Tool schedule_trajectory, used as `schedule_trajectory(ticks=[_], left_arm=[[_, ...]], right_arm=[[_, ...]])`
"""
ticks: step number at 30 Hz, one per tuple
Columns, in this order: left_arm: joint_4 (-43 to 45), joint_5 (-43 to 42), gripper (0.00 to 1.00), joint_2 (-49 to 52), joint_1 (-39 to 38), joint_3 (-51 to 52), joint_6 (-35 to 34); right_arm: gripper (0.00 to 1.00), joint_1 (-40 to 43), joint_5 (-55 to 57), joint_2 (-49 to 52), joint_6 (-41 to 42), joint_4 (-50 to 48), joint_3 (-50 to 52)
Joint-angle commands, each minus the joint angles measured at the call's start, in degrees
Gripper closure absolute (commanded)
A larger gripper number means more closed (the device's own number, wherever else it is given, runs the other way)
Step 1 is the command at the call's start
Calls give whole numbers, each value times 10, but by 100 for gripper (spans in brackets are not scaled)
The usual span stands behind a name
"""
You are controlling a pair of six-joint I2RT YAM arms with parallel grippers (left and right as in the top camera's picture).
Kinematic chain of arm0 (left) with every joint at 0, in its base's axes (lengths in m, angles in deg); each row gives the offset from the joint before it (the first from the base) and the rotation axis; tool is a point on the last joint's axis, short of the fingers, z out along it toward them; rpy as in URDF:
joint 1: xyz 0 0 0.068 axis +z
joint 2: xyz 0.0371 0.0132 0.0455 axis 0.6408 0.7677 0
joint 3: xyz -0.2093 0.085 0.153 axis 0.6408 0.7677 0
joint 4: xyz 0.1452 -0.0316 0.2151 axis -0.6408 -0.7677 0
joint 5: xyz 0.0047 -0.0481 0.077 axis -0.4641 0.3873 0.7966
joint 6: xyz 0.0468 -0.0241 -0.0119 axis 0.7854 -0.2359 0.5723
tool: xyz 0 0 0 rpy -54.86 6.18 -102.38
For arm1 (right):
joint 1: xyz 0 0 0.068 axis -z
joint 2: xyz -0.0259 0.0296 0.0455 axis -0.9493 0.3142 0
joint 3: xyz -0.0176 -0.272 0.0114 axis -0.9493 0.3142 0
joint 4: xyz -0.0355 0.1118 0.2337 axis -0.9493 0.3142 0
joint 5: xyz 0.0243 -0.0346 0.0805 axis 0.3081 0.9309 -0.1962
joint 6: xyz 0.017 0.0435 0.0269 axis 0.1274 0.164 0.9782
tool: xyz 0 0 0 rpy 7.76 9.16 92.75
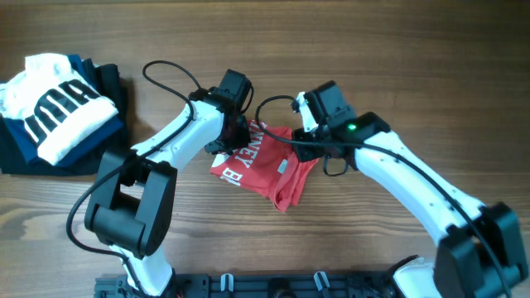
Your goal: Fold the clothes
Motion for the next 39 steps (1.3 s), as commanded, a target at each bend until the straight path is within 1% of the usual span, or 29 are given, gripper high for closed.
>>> schedule_trajectory(ticks=[1,4,5,6,10,12,15,16,18,19,20,21,23,26,27,31,34,37,39], left_arm=[[0,-7,58,9,3,-6,-8],[0,-7,58,9,3,-6,-8],[0,-7,58,9,3,-6,-8],[0,-7,58,9,3,-6,-8],[0,-7,58,9,3,-6,-8],[0,-7,58,9,3,-6,-8],[0,-7,58,9,3,-6,-8],[0,-7,58,9,3,-6,-8],[0,-7,58,9,3,-6,-8],[0,-7,58,9,3,-6,-8],[0,-7,58,9,3,-6,-8],[0,-7,58,9,3,-6,-8],[0,-7,58,9,3,-6,-8],[0,-7,58,9,3,-6,-8],[0,-7,58,9,3,-6,-8],[0,-7,58,9,3,-6,-8],[0,-7,58,9,3,-6,-8],[0,-7,58,9,3,-6,-8],[0,-7,58,9,3,-6,-8]], right_arm=[[70,-9,-11,31,-11,-5,-1],[84,-9,45,37,16,10,-1],[92,-9,71,37,35,18,-1],[96,-9,104,36,56,28,-1],[96,-2,250,36,175,87,-1],[96,7,289,36,198,109,-1],[93,22,305,36,196,115,-1],[89,28,304,36,193,116,-1],[73,38,307,36,193,119,-1],[68,42,307,36,193,119,-1],[64,45,307,36,192,119,-1],[62,49,306,36,192,120,-1],[62,53,297,36,184,121,-1],[69,52,245,28,125,126,-2],[69,52,229,23,116,128,-2],[68,52,196,-13,115,131,-2],[66,52,193,-48,112,126,-1],[64,52,178,-70,79,123,-1],[64,52,103,-75,22,118,-1]])
